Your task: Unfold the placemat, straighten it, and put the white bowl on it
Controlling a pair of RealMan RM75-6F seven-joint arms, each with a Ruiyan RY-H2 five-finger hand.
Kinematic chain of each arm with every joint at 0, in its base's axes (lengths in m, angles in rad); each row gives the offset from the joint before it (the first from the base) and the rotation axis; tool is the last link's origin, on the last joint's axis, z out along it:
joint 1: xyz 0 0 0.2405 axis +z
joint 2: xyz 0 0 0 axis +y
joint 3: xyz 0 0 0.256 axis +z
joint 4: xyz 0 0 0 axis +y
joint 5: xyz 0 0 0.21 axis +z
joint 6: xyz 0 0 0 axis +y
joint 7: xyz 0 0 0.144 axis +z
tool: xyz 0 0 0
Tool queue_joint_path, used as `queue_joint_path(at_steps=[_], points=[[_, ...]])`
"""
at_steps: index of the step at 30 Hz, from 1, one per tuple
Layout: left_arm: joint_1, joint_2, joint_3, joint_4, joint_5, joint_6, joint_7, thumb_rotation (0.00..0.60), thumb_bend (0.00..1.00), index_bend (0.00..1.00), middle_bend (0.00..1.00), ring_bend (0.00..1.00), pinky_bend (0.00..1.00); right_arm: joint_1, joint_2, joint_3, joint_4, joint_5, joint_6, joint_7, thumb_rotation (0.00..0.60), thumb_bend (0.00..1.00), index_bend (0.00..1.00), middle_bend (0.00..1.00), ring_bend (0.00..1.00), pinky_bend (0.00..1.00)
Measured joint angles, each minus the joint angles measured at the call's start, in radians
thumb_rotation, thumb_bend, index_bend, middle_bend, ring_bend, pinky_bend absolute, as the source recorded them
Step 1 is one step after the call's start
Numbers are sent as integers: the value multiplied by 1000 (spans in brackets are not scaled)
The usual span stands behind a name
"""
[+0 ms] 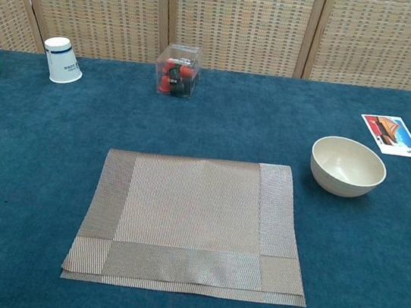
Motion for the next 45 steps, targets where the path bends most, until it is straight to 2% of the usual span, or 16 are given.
queue_joint_path(at_steps=[8, 12, 18, 25, 34, 45], points=[[-8, -7, 2, -4, 1, -12, 19, 600, 11, 0, 0, 0, 0, 39, -23, 19, -2, 4, -47, -10, 600, 94, 317, 48, 0, 0], [-16, -16, -1, -5, 6, -17, 33, 600, 11, 0, 0, 0, 0, 92, -46, 46, -14, 26, -118, -58, 600, 158, 385, 83, 0, 13], [-20, -18, -4, -1, -1, -24, 30, 600, 11, 0, 0, 0, 0, 181, -116, 98, -12, 96, -229, -140, 600, 289, 449, 110, 0, 29], [-21, -18, -5, 2, -2, -24, 23, 600, 12, 0, 0, 0, 0, 249, -211, 134, 33, 201, -340, -236, 600, 297, 446, 118, 0, 31], [-26, -20, -4, 4, -6, -34, 19, 600, 12, 0, 0, 0, 0, 299, -299, 146, 113, 269, -397, -285, 600, 343, 455, 128, 0, 45], [-30, -26, -5, 9, -14, -41, 21, 600, 12, 0, 0, 0, 0, 342, -374, 139, 199, 310, -445, -277, 600, 348, 475, 142, 0, 57]])
